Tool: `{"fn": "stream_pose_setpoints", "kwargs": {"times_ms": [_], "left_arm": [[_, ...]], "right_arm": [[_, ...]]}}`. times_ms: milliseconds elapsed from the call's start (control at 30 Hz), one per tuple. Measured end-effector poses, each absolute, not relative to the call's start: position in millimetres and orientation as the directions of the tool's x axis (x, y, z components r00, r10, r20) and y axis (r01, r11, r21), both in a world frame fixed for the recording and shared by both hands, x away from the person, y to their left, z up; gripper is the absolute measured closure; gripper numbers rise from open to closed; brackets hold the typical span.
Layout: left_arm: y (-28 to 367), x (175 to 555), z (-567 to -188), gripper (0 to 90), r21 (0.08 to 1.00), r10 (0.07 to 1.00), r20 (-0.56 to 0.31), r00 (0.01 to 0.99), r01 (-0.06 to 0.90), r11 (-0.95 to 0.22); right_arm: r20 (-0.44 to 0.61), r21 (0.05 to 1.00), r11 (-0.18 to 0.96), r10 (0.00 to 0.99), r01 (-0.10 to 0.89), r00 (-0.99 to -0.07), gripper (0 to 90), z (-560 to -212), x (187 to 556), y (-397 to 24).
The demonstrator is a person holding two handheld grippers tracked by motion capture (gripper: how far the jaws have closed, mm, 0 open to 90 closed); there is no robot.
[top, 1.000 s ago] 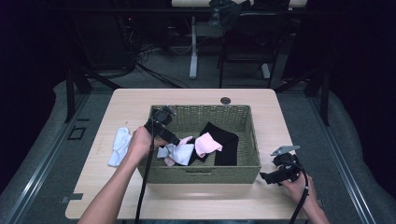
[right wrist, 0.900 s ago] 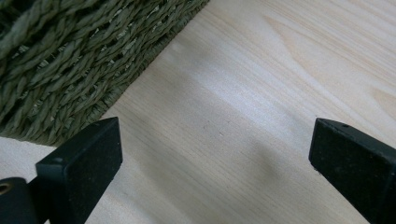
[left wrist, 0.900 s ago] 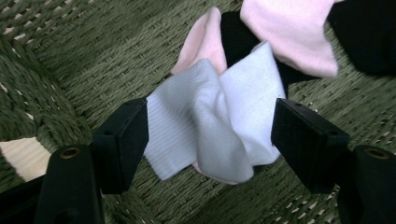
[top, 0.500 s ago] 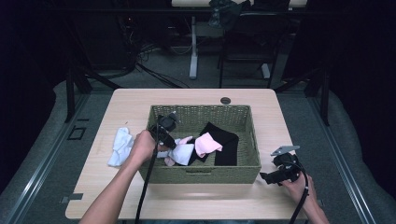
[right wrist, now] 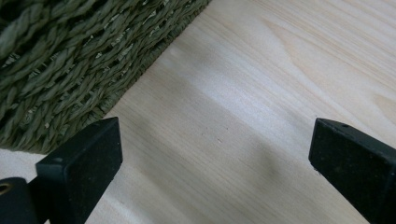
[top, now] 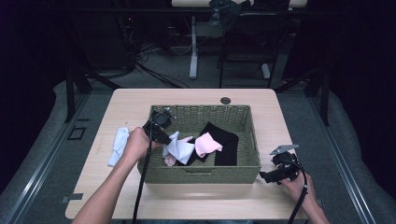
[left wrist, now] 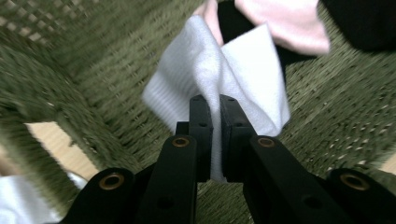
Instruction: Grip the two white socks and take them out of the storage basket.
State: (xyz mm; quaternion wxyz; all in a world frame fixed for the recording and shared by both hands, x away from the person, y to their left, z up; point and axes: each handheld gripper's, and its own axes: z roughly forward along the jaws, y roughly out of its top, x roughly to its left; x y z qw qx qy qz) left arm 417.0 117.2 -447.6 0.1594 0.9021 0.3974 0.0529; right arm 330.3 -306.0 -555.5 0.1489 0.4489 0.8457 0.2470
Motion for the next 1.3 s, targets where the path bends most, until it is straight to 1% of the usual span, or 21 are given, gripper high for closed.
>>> {"fn": "stream_pose_setpoints", "kwargs": {"times_ms": [167, 267, 533, 967, 1000, 1167, 1233, 1300], "left_arm": [[120.5, 415.6, -429.6, 85.4, 0.365, 0.73, -0.045, 0.682, 0.691, -0.624], [121.6, 414.3, -416.6, 85.4, 0.389, 0.728, -0.038, 0.685, 0.681, -0.621], [121.1, 413.0, -386.5, 85.4, 0.437, 0.723, -0.033, 0.69, 0.661, -0.611], [132.0, 409.2, -342.1, 85.4, 0.507, 0.74, -0.028, 0.672, 0.648, -0.568], [132.4, 409.0, -338.1, 85.4, 0.515, 0.747, -0.029, 0.665, 0.65, -0.559], [135.5, 408.6, -316.1, 85.4, 0.541, 0.757, -0.02, 0.653, 0.644, -0.541], [136.9, 408.3, -309.3, 85.4, 0.547, 0.759, -0.015, 0.651, 0.641, -0.539], [139.5, 408.1, -302.2, 85.4, 0.558, 0.761, -0.013, 0.648, 0.636, -0.532]], "right_arm": [[-0.027, 0.544, 0.473, 0.835, 0.693, -0.549, 2.3, -556.7, 329.2, -305.7], [-0.042, 0.549, 0.483, 0.831, 0.682, -0.555, 2.3, -554.5, 327.5, -306.3], [-0.036, 0.547, 0.486, 0.827, 0.682, -0.561, 2.3, -554.7, 327.5, -305.1], [-0.048, 0.549, 0.488, 0.829, 0.678, -0.558, 2.3, -553.0, 324.6, -304.1], [-0.035, 0.549, 0.482, 0.829, 0.683, -0.558, 2.3, -552.7, 324.5, -304.7], [-0.038, 0.538, 0.478, 0.836, 0.694, -0.547, 2.3, -554.6, 324.9, -308.2], [-0.032, 0.549, 0.472, 0.837, 0.69, -0.546, 2.2, -553.6, 323.9, -308.1], [-0.044, 0.547, 0.479, 0.836, 0.687, -0.548, 2.2, -553.0, 324.0, -308.1]]}}
